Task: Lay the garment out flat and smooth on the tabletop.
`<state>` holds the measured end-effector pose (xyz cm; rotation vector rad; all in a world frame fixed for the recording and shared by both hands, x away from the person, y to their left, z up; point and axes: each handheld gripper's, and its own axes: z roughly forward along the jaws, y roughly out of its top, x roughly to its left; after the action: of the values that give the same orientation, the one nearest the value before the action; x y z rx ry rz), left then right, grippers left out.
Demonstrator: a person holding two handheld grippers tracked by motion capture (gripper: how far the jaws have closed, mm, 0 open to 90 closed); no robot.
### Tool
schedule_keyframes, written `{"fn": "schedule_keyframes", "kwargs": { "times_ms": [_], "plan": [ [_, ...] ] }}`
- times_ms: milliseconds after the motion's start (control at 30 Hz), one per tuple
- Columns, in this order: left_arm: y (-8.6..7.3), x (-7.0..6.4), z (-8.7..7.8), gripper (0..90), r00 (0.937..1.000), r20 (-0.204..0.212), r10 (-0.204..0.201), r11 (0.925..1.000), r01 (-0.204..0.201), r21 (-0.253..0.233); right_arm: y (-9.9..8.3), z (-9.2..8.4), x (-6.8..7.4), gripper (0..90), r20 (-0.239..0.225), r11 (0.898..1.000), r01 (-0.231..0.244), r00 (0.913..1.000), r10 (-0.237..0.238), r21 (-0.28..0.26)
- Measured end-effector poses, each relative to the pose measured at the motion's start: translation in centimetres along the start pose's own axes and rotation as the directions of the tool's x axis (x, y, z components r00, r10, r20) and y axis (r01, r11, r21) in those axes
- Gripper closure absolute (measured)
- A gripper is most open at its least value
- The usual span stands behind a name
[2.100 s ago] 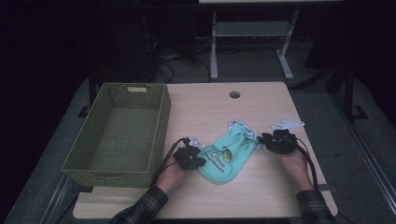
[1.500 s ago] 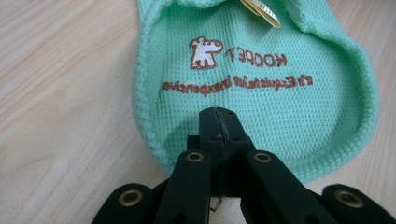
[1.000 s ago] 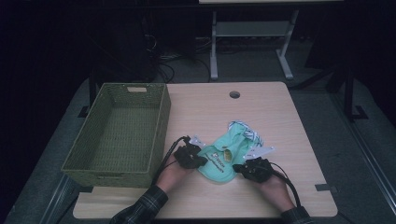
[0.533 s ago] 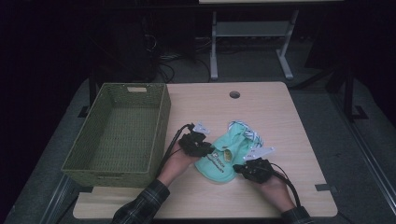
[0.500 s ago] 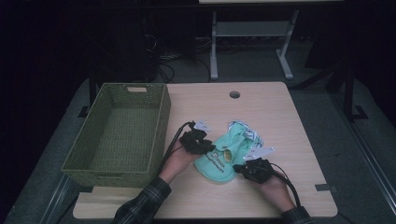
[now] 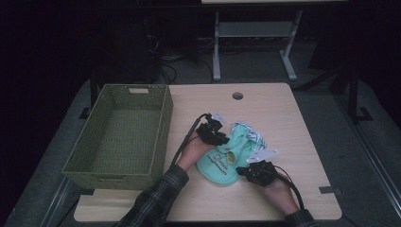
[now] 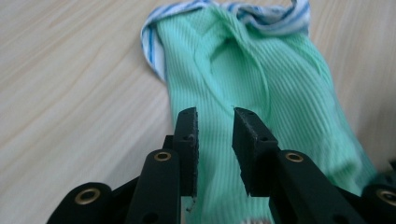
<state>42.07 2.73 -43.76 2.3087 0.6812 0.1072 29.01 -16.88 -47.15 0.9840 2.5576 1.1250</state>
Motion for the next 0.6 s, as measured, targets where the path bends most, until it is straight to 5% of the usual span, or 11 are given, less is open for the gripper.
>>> {"fn": "schedule_keyframes", "kwargs": {
  "times_ms": [367,600],
  "plan": [
    [2.9,0.3,3.3,64.0,0.9997,0.003,0.026,0.9991,-0.026,0.033,0.0,0.0,0.0,89.9,-0.001,1.0,0.0,1.0,0.0,0.003],
    [3.0,0.6,4.9,67.6,0.9995,-0.024,0.021,0.9985,-0.02,0.051,0.0,-0.1,0.0,89.9,-0.003,1.0,0.0,1.0,0.0,0.003]
  ]
}}
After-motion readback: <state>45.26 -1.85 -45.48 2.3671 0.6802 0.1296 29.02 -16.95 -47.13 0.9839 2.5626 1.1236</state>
